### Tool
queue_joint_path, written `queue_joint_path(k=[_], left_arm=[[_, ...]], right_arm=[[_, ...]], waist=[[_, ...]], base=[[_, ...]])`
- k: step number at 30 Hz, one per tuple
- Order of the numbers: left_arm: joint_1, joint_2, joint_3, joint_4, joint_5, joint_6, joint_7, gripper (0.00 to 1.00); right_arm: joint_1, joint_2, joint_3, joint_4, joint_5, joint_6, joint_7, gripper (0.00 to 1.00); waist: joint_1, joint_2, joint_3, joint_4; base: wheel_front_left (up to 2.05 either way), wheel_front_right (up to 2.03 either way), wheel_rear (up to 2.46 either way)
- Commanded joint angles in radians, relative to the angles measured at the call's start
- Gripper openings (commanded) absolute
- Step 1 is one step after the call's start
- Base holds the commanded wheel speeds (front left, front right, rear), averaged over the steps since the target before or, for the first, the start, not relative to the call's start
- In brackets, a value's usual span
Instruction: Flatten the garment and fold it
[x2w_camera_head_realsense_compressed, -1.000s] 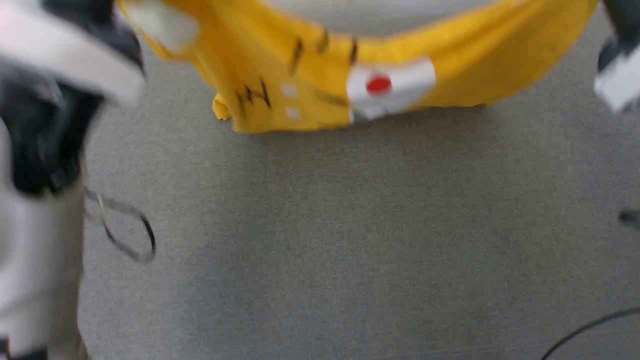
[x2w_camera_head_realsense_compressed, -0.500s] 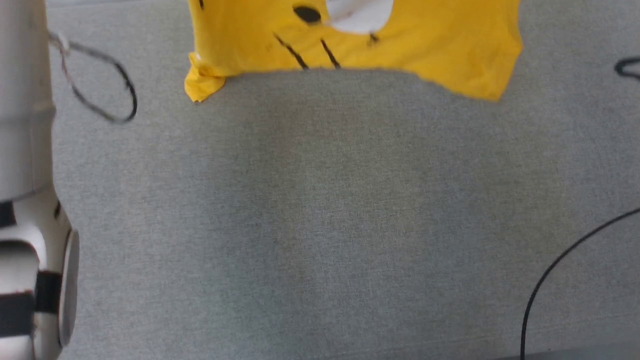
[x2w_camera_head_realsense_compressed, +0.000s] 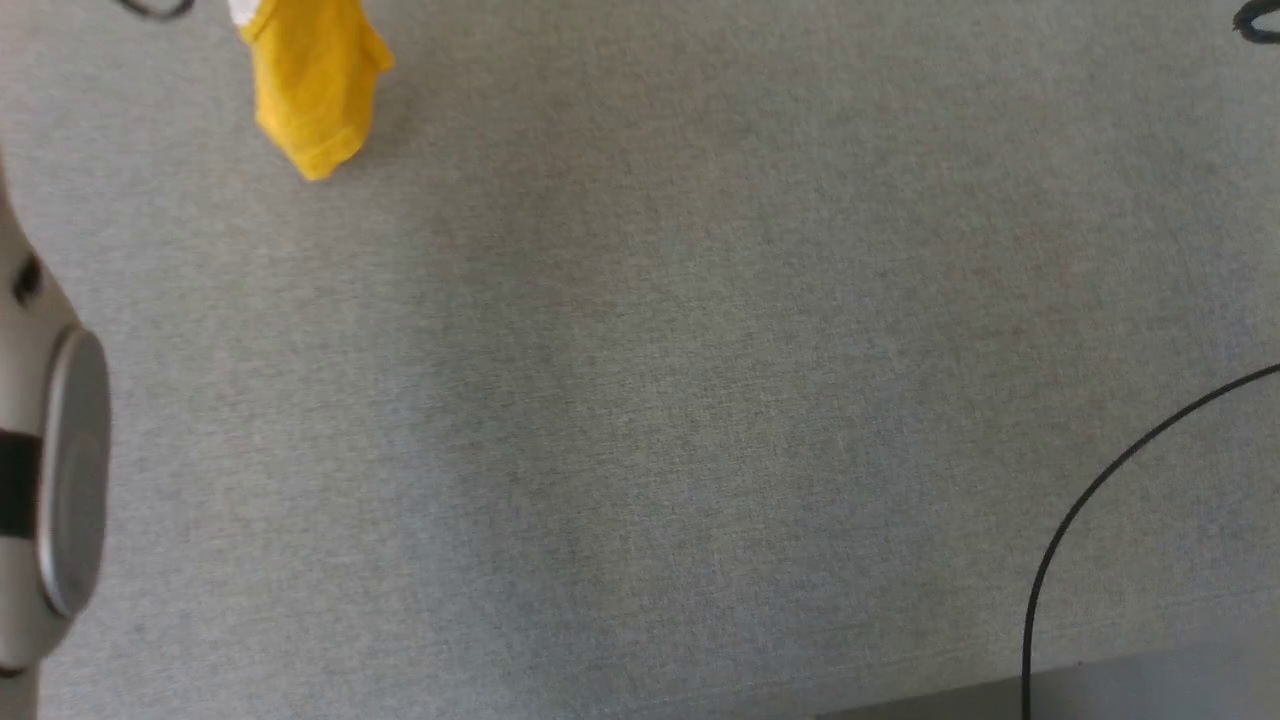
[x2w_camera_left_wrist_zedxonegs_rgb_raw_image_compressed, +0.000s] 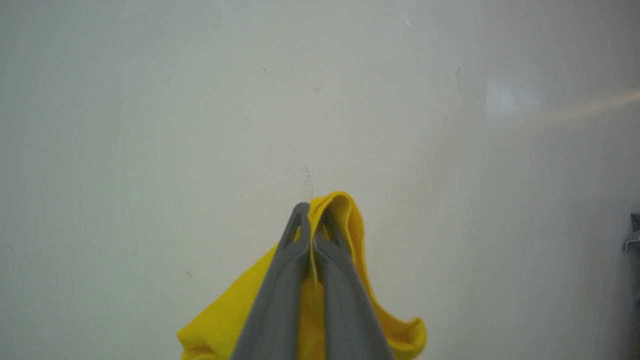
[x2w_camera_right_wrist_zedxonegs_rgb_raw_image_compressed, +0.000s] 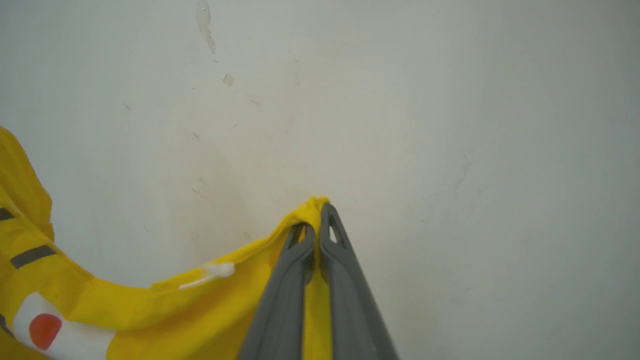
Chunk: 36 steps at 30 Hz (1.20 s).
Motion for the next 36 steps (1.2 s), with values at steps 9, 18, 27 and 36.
queue_joint_path(k=[9,18,27,36], left_arm=[[-0.142,-0.021,0.011,0.110,0.003,-0.007,-0.098,0.00],[-0.211,-0.016,-0.005,0.143,0.009,-0.044,-0.160,0.00],[-0.303,0.004,0.022,0.129,-0.007,-0.060,-0.220,0.00],[-0.226,0.039,0.033,0.094,-0.048,-0.142,-0.250,0.00]], right_arm=[[-0.060,0.026,-0.057,0.106,-0.048,-0.001,-0.105,0.00],[-0.141,0.040,-0.090,0.138,-0.087,-0.001,-0.186,0.00],[-0.225,0.021,-0.122,0.129,-0.143,-0.001,-0.259,0.00],[-0.248,-0.025,-0.081,0.111,-0.188,-0.001,-0.299,0.00]], waist=[[-0.0001,0.0000,0.093,-0.021],[-0.0001,0.0000,0.223,-0.031],[-0.0001,0.0000,0.367,-0.006],[-0.0001,0.0000,0.485,0.046]], base=[[0.00,0.00,0.00],[0.00,0.00,0.00],[0.00,0.00,0.00],[0.00,0.00,0.00]])
